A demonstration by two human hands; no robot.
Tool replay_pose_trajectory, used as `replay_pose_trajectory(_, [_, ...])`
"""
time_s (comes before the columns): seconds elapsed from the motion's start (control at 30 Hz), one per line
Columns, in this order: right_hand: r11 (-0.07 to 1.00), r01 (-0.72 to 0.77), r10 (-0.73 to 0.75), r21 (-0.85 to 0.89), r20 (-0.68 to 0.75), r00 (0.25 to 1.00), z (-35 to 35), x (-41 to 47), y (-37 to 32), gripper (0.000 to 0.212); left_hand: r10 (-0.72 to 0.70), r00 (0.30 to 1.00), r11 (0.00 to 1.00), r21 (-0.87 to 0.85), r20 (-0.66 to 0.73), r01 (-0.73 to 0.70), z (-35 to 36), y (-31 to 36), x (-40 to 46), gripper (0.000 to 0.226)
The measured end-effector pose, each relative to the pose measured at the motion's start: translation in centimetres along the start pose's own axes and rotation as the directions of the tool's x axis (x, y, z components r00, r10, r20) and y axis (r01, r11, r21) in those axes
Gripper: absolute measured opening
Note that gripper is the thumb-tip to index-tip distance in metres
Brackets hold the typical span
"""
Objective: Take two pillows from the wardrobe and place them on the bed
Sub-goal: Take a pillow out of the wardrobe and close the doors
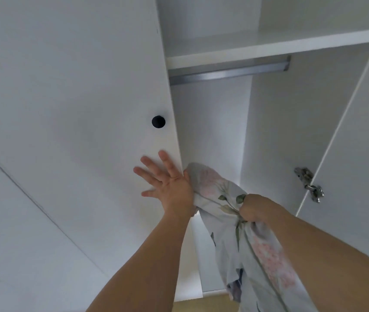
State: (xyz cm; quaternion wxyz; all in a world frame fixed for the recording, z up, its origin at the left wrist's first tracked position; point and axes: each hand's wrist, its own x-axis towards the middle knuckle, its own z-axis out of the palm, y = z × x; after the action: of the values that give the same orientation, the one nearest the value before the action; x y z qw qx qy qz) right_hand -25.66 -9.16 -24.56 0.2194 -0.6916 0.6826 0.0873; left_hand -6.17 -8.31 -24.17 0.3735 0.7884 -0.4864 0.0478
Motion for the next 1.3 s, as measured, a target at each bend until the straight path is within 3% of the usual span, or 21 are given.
replay_pose_trajectory(0.13, [0.979, -0.143, 0.149, 0.149, -0.034, 0.988, 0.4, -4.5, 1.8, 0.026, 0.064, 0.990, 0.998, -0.029, 0.124, -0.060, -0.3, -0.1, -1.9, 0.099])
replay_pose_trajectory(0.23, [0.968, -0.232, 0.235, 0.092, -0.014, 0.972, 1.2, -7.6, 3.0, 0.028, 0.155, 0.964, 0.988, -0.035, 0.215, -0.151, -0.2, 1.3, -5.0, 0.094])
replay_pose_trajectory(0.3, [0.938, -0.338, 0.339, 0.075, -0.002, 0.941, 2.5, -12.6, 5.3, 0.029, 0.376, 0.860, 0.926, -0.104, 0.345, -0.363, -0.5, 3.2, -8.9, 0.086])
replay_pose_trajectory(0.4, [0.913, -0.403, 0.404, 0.065, 0.001, 0.915, 2.8, -15.4, 6.9, 0.032, 0.540, 0.766, 0.837, -0.125, 0.350, -0.533, -0.7, 4.4, -10.8, 0.080])
replay_pose_trajectory(0.53, [0.847, -0.530, 0.524, 0.044, 0.098, 0.846, 3.9, -23.4, 11.6, 0.039, 0.761, 0.557, 0.644, -0.282, 0.333, -0.712, -1.8, 10.1, -15.3, 0.075])
replay_pose_trajectory(0.67, [0.817, -0.576, 0.568, -0.034, 0.221, 0.793, 4.6, -31.1, 16.6, 0.046, 0.954, 0.252, 0.298, -0.406, 0.165, -0.864, -4.4, 17.4, -21.8, 0.072])
replay_pose_trajectory(0.8, [0.707, -0.707, 0.666, 0.008, 0.327, 0.670, 5.1, -37.9, 20.5, 0.055, 0.996, -0.066, -0.084, -0.384, -0.062, -0.920, -8.4, 23.3, -28.3, 0.070])
replay_pose_trajectory(0.9, [0.619, -0.785, 0.709, 0.034, 0.405, 0.577, 5.1, -42.5, 22.4, 0.056, 0.961, -0.256, -0.274, -0.260, -0.100, -0.926, -10.5, 26.4, -31.0, 0.064])
replay_pose_trajectory(0.97, [0.554, -0.832, 0.735, 0.031, 0.450, 0.507, 5.3, -44.7, 23.5, 0.055, 0.957, -0.290, -0.288, -0.171, -0.011, -0.942, -11.0, 27.7, -31.4, 0.062])
replay_pose_trajectory(1.07, [0.515, -0.857, 0.748, -0.023, 0.500, 0.436, 6.0, -46.2, 24.4, 0.053, 0.959, -0.253, -0.251, -0.030, 0.126, -0.967, -11.3, 28.6, -31.6, 0.052])
replay_pose_trajectory(1.2, [0.515, -0.856, 0.736, -0.031, 0.527, 0.424, 6.8, -45.5, 24.6, 0.050, 0.963, -0.220, -0.229, 0.040, 0.158, -0.973, -12.4, 28.0, -32.4, 0.044])
replay_pose_trajectory(1.3, [0.505, -0.863, 0.756, 0.002, 0.480, 0.444, 7.1, -44.4, 24.1, 0.052, 0.963, -0.249, -0.251, 0.012, 0.101, -0.968, -12.6, 26.9, -31.6, 0.028])
